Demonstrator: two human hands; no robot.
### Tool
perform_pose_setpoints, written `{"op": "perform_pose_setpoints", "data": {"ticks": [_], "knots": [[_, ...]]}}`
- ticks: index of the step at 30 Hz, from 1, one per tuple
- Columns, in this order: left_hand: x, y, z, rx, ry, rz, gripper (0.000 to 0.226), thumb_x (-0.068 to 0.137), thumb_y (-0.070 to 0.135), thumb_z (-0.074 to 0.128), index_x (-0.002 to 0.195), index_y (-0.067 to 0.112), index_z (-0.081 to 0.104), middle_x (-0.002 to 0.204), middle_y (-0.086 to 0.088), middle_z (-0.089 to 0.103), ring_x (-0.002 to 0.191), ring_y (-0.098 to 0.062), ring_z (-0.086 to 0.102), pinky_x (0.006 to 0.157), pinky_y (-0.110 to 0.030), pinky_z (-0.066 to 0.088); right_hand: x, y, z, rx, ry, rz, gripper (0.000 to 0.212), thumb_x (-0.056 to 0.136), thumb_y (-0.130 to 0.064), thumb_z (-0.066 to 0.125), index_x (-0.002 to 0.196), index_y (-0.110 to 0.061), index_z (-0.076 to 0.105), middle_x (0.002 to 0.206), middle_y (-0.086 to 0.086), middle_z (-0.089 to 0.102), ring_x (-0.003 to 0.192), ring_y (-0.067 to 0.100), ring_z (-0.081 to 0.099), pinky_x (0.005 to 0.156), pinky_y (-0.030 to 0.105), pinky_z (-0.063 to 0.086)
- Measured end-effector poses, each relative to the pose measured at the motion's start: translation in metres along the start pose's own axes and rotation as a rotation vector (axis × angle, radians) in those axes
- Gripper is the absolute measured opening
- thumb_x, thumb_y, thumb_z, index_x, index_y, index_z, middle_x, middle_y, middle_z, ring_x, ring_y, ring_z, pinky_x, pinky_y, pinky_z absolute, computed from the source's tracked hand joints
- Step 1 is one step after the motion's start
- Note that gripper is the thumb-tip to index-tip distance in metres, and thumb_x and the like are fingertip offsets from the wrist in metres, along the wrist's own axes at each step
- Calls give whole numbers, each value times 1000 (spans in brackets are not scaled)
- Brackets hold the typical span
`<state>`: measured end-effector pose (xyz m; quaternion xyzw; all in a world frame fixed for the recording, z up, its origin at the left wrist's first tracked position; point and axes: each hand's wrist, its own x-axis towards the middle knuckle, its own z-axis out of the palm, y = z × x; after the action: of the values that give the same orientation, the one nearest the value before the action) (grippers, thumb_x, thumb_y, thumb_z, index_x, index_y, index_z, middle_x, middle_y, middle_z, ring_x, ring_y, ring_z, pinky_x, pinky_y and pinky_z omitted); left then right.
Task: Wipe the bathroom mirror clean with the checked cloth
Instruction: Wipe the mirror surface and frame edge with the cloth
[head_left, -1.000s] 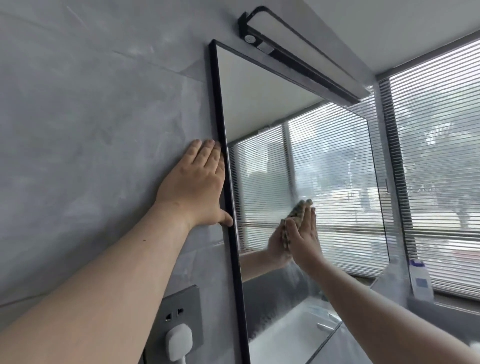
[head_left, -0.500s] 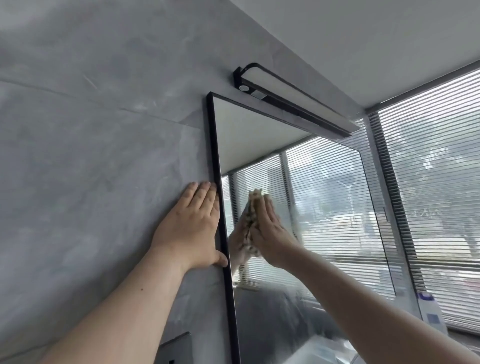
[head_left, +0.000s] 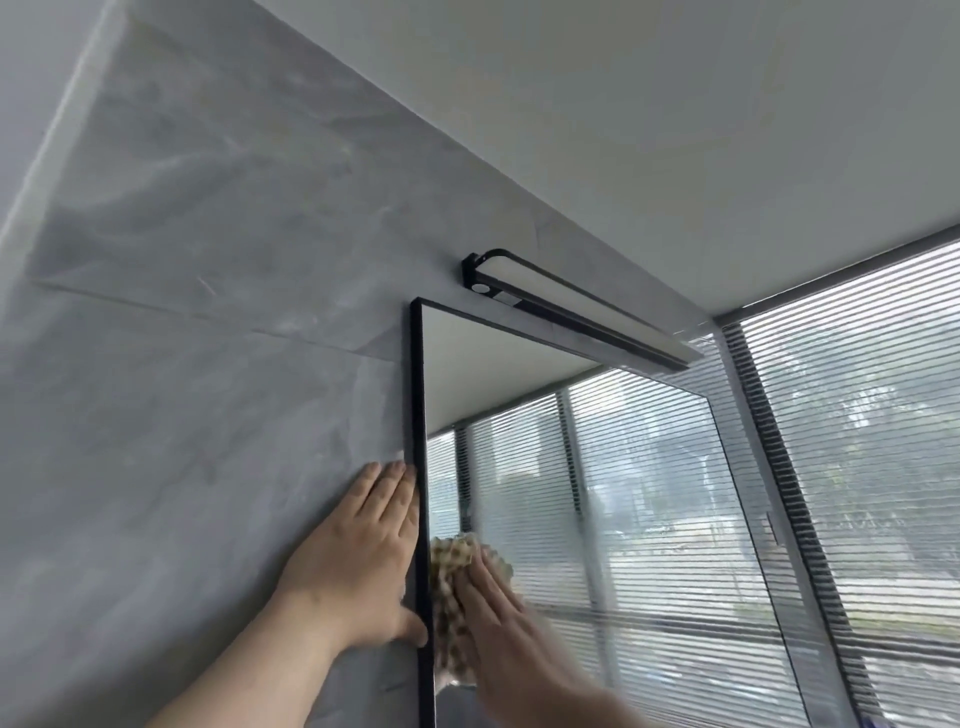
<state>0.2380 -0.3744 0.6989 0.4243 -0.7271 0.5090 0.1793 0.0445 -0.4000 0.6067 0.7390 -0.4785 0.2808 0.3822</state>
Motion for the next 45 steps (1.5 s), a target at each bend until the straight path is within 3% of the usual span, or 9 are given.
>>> {"op": "perform_pose_setpoints", "data": {"ticks": [3,6,8,9,11,22,29,36,45], "knots": [[1,-4,-8,-49,2,18,127,70,87,47,156,3,9,159,-15,-11,154,-33,0,124,-46,-8,-5,-10,-2,17,45,-5,98,53,-54,76,136,-9,48,147,5,41,137,13,38,108,23,35],[15,-18,-31,7,43,17,114,53,89,63,136,11,61,147,-9,52,134,-20,51,115,-30,26,-9,-3,-2,75,68,-25,93,83,-42,62,156,-7,16,165,8,9,151,12,8,118,24,13],[23,-31,-36,37,63,-8,130,60,94,45,154,7,31,162,-13,19,149,-24,28,121,-34,12,-7,4,6,64,131,-46,71,102,-41,36,158,-7,9,166,7,6,152,13,9,122,28,4],[24,-35,-32,62,61,-48,135,62,96,31,156,3,1,161,-15,-11,154,-28,2,123,-40,-4,-6,5,10,73,127,-44,67,104,-43,30,157,-3,17,164,11,17,151,17,17,122,31,12],[26,-35,-20,100,63,-83,131,65,97,21,143,2,-24,149,-17,-33,151,-34,-20,120,-47,-18,-1,6,17,131,151,-67,63,105,-42,26,152,0,29,160,17,28,149,23,27,117,33,27],[25,-32,-10,129,124,-109,131,72,93,33,155,2,-12,163,-21,-18,151,-32,-19,121,-48,-15,126,35,-38,314,333,26,69,95,-56,2,154,-23,-13,162,-1,-22,149,7,-21,125,34,-6],[24,-34,-9,157,131,-109,134,69,95,31,156,1,-6,165,-21,-8,153,-32,-11,123,-48,-9,221,51,-102,418,367,172,63,107,-43,19,159,-15,-4,167,2,-10,151,8,-13,118,24,-13],[24,-32,-11,178,93,-129,132,69,96,27,156,3,-9,165,-20,-12,153,-32,-14,122,-48,-12,135,34,-41,419,396,112,63,106,-42,21,159,-17,-2,166,-2,-9,150,5,-16,124,31,-8],[25,-35,-12,214,26,-64,121,77,93,20,155,6,-13,160,-11,-25,152,-25,-19,120,-55,-9,-25,25,49,197,278,-228,66,104,-40,22,157,-2,12,165,18,10,151,33,18,125,41,10]]}}
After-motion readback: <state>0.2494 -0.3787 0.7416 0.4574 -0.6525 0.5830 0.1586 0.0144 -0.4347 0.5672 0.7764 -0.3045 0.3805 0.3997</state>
